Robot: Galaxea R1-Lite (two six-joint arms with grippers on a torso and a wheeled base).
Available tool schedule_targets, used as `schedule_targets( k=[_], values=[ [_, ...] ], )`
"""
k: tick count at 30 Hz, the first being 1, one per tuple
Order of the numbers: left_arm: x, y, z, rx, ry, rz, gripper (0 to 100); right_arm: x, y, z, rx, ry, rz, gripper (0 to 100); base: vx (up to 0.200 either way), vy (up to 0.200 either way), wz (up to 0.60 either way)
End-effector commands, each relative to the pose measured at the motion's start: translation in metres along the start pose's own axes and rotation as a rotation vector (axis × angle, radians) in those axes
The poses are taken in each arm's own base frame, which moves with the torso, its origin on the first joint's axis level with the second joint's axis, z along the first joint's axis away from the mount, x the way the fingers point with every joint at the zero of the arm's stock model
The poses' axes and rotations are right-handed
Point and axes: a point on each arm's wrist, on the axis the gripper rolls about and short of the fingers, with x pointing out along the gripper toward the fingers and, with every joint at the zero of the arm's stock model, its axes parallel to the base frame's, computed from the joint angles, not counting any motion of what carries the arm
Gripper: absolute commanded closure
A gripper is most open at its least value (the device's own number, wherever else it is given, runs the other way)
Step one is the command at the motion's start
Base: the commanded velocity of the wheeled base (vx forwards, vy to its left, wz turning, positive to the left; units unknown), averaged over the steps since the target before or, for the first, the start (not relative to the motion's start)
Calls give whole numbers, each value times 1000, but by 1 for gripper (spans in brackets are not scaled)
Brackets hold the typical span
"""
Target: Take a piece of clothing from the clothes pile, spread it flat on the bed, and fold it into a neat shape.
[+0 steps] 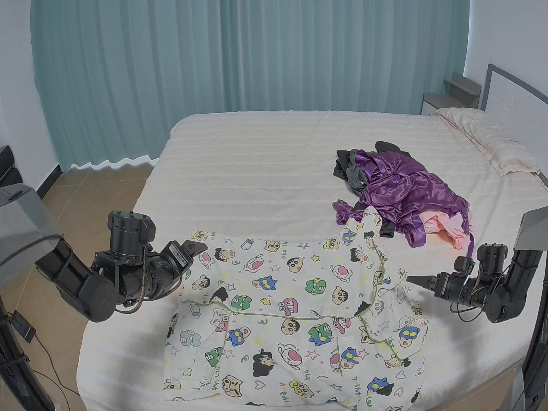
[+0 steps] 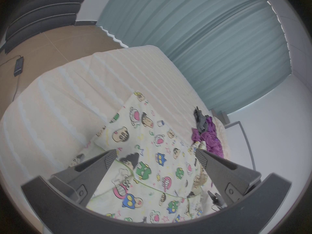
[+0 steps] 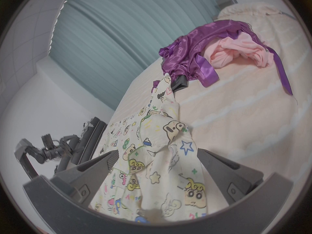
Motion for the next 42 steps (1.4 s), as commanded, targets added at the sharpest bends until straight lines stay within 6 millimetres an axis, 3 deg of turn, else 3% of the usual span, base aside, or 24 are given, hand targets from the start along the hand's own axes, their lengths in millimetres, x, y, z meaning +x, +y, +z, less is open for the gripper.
schedule_targets(
  k=[1,19,20,28,42],
  values=[
    [-9,-5,-11,2,23,-34,0,8,-18,-29,19,51,-49,0,0,0,0],
    [5,6,-18,3,51,16,0,17,-16,-41,35,99,-40,0,0,0,0],
    [5,6,-18,2,51,16,0,18,-16,-41,37,100,-40,100,0,0,0],
    [5,6,-18,2,51,16,0,16,-17,-40,37,91,-41,100,0,0,0],
    [8,10,-26,21,77,37,0,-21,-29,-20,40,-51,-108,100,0,0,0]
  ],
)
